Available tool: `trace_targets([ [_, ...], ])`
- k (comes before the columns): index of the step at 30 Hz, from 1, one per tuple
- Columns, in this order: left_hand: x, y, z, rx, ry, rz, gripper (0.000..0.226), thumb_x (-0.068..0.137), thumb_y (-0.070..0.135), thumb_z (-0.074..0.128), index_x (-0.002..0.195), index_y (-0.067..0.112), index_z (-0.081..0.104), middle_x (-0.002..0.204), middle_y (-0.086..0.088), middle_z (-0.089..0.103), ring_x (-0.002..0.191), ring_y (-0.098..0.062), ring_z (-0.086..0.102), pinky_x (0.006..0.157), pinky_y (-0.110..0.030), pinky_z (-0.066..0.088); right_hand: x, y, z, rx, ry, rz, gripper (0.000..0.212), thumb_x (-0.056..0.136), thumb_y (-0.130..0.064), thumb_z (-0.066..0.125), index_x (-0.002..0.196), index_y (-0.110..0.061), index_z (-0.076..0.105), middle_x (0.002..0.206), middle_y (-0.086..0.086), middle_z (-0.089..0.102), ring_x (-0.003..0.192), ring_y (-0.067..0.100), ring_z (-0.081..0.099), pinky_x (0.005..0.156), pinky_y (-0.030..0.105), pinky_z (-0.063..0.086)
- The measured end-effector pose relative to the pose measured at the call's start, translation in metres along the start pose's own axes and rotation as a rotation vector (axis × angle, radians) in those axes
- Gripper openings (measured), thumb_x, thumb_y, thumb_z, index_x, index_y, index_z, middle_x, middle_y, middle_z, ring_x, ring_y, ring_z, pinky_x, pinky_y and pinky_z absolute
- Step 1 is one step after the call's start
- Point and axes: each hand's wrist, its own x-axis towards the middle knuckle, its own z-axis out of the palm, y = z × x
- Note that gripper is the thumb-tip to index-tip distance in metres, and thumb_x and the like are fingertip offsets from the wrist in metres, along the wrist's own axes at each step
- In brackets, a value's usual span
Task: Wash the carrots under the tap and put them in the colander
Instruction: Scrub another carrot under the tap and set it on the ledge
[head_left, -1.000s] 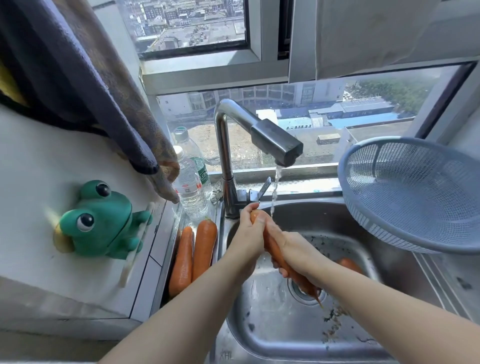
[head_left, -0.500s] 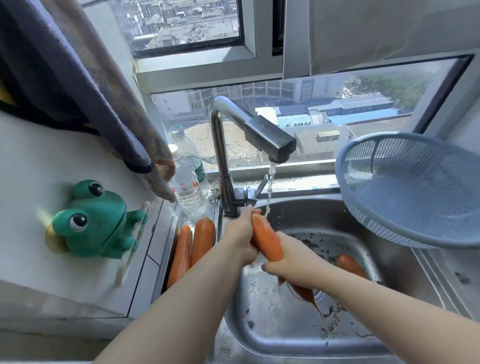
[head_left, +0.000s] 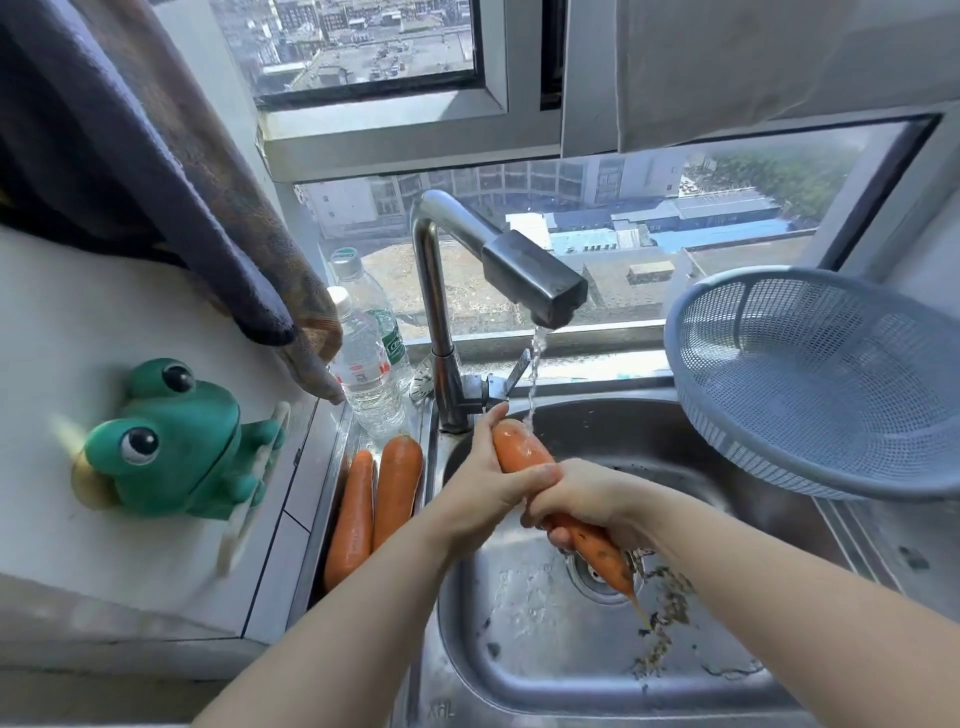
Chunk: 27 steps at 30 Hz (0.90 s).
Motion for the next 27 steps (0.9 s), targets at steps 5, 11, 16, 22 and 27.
trace_targets([
  [5, 0.015, 0.001, 0.01, 0.041, 0.392, 0.147, 0.016, 0.1, 0.022, 0.046, 0.111, 0.033, 0.045, 0.104, -0.001, 0.059, 0.094, -0.018, 0.063, 0.08, -0.03, 0.053, 0.006, -0.005, 0.019, -0.055, 0.167, -0.159, 0.012, 0.082, 0.001, 0.054, 0.093, 0.002, 0.058, 0.06, 0.008, 0.051, 0.042, 0.012, 0.048, 0.043, 0.022, 0.043],
  [11, 0.016, 0.012, 0.007, -0.271, 0.346, 0.001, 0.027, 0.105, 0.028, 0.03, 0.116, 0.018, 0.053, 0.09, -0.009, 0.061, 0.087, -0.027, 0.062, 0.088, -0.045, 0.051, -0.005, -0.002, 0.023, -0.205, 0.23, -0.377, 0.028, 0.097, -0.033, 0.047, 0.084, -0.008, 0.049, 0.064, 0.004, 0.055, 0.041, 0.014, 0.052, 0.048, 0.025, 0.046],
  [16, 0.013, 0.011, 0.011, -0.174, 0.301, 0.047, 0.027, 0.105, 0.025, 0.03, 0.129, 0.023, 0.042, 0.095, -0.004, 0.057, 0.072, -0.013, 0.06, 0.06, -0.027, 0.053, -0.005, -0.003, 0.017, -0.02, 0.179, -0.331, 0.044, 0.101, -0.043, 0.035, 0.088, -0.004, 0.051, 0.072, 0.014, 0.055, 0.041, 0.017, 0.05, 0.041, 0.025, 0.043],
  [22, 0.006, 0.005, 0.008, -0.109, 0.275, 0.073, 0.019, 0.104, 0.026, 0.035, 0.121, 0.033, 0.042, 0.106, -0.006, 0.059, 0.069, -0.015, 0.063, 0.06, -0.032, 0.052, -0.009, -0.003, 0.013, 0.036, 0.019, -0.232, 0.023, 0.101, -0.026, 0.045, 0.102, -0.006, 0.057, 0.088, 0.015, 0.06, 0.054, 0.014, 0.055, 0.05, 0.023, 0.049],
  [27, 0.012, 0.009, 0.015, -0.138, 0.448, 0.05, 0.022, 0.105, 0.027, 0.029, 0.114, 0.024, 0.05, 0.105, -0.009, 0.059, 0.088, -0.019, 0.058, 0.081, -0.035, 0.053, -0.01, -0.004, 0.025, -0.124, 0.166, -0.263, 0.02, 0.098, -0.016, 0.046, 0.114, -0.004, 0.052, 0.086, 0.007, 0.056, 0.072, 0.011, 0.056, 0.059, 0.023, 0.055],
])
